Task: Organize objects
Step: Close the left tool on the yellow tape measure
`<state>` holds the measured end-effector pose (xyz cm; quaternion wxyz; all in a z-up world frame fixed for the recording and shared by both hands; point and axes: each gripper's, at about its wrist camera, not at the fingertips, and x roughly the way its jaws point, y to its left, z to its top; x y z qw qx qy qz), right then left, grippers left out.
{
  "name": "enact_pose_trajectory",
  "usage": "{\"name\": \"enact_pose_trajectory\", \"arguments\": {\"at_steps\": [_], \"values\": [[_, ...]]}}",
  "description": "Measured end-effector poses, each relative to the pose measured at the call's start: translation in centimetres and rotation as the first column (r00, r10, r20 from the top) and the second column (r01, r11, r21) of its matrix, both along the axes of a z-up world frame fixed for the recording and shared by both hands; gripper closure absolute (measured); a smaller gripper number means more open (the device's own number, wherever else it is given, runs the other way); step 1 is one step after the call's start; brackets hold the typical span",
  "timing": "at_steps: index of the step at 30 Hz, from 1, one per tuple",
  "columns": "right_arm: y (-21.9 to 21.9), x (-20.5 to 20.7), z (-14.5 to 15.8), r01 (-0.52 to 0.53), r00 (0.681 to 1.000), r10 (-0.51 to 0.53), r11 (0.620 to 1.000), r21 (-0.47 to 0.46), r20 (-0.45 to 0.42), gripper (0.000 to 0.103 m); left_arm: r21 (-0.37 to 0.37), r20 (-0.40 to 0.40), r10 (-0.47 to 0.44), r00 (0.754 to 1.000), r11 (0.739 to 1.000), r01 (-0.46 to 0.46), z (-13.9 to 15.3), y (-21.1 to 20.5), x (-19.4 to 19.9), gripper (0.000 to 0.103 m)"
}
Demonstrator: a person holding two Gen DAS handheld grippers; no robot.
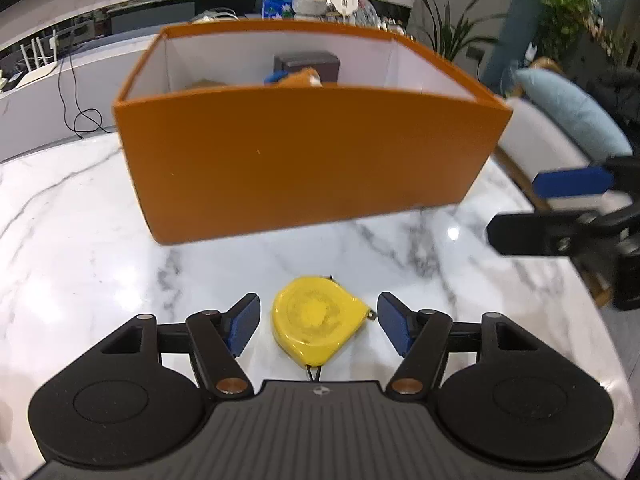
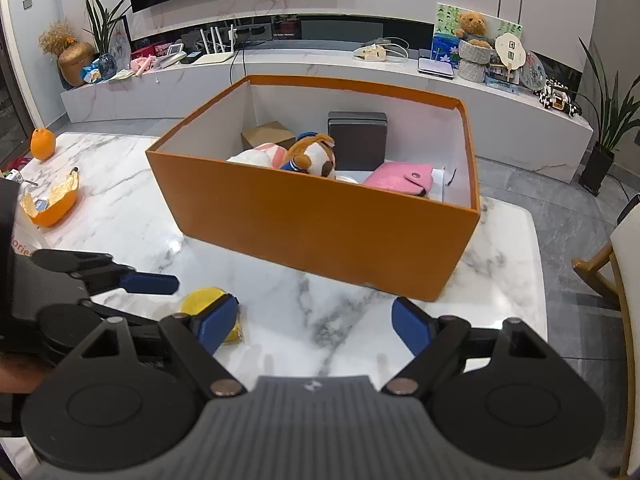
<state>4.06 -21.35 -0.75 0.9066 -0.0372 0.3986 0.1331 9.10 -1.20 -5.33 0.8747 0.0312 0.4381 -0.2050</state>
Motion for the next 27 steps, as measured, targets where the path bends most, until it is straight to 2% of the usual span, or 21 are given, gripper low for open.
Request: {"name": "enact_pose_trajectory", "arguments": {"at_steps": [7,10,16,17,18,22,27], "values": [[-0.4,-0.2,-0.2,-0.006,1.000,0.006,1.000,-0.002,-0.012,0.017,0.033,-0.011,0.007,1.000,0.999,-0.006,-1.2,-0.7,0.2,0.026],[-0.3,-0.4,-0.2,-0.012,1.000,0.012,1.000,-0.004,-0.013,0.017,0.059,-0.010,0.030,0.999,0.998,-0.030,-1.5,-1.2,0.4,0.022],[-0.2,-0.5,-0.3,-0.018,1.000,0.018,1.000,-0.007,-0.020,0.017,0.095,0.026,-0.009,1.000,0.995,0.007,-2.1,-2.1,0.0,0.022],[-0.1,-0.5,-0.4,-0.020,1.000,0.020,1.000,-0.008,-0.022,0.017,0.099,0.032,-0.016,0.999,0.995,0.013,-2.2,-2.1,-0.1,0.026],[-0.1,-0.5,-0.4,-0.022,0.999,0.021,1.000,-0.010,-0.023,0.017,0.095,0.036,-0.019,0.999,0.995,0.015,-2.2,-1.9,-0.1,0.036],[0.2,-0.6,-0.5,-0.033,0.999,0.032,0.999,-0.016,-0.031,0.017,0.052,0.020,0.005,1.000,0.999,-0.006,-1.7,-1.0,0.3,0.037],[0.3,-0.8,-0.8,-0.047,0.998,0.046,0.999,-0.021,-0.049,0.017,0.060,-0.011,0.060,0.998,0.996,-0.059,-1.4,0.3,0.8,0.037]]}}
